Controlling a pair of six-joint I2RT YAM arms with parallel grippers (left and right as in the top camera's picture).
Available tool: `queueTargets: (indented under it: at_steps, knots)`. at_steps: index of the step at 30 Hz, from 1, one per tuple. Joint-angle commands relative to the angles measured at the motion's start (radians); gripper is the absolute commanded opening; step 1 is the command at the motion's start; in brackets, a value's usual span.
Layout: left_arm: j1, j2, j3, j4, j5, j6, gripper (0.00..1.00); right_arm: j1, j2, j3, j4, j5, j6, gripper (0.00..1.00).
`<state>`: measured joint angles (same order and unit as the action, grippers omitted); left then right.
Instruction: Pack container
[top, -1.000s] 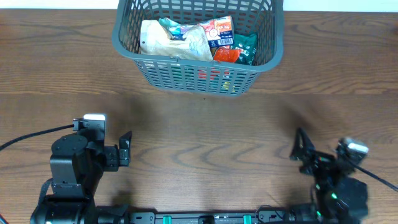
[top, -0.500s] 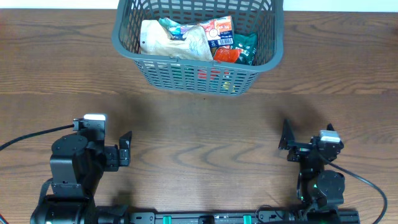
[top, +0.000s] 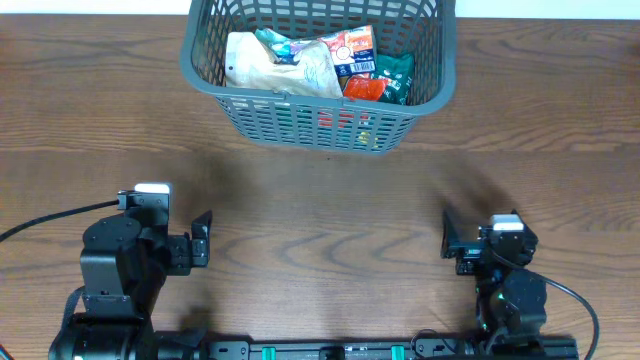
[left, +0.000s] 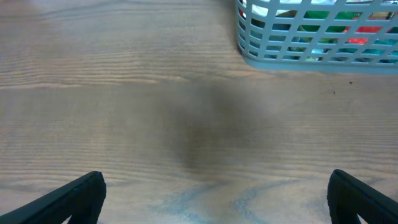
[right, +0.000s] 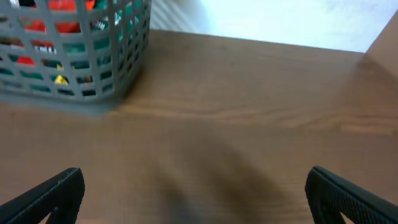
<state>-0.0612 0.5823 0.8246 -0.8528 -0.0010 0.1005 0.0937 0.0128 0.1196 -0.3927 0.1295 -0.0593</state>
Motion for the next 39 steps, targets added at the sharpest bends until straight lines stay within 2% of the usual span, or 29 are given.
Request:
queueTargets:
  at_steps: [1,30,32,36,39]
  knots:
    - [-0.004,-0.003,-0.003,0.001,-0.008,-0.013,0.99,-0.003,-0.008,-0.004,-0.004,-0.011,-0.049,0.99]
    - [-0.004,-0.003,-0.003,0.001,-0.010,-0.009,0.99,-0.003,-0.008,-0.004,-0.001,-0.010,-0.061,0.99]
    - [-0.003,-0.008,-0.003,-0.041,-0.018,0.009,0.99,-0.003,-0.008,-0.004,-0.001,-0.010,-0.061,0.99]
    - [-0.004,-0.111,-0.034,-0.087,0.071,0.016,0.99,-0.003,-0.008,-0.004,-0.001,-0.010,-0.061,0.99]
    - [-0.004,-0.266,-0.153,0.036,0.091,0.053,0.99,-0.003,-0.008,-0.004,-0.001,-0.010,-0.061,0.99]
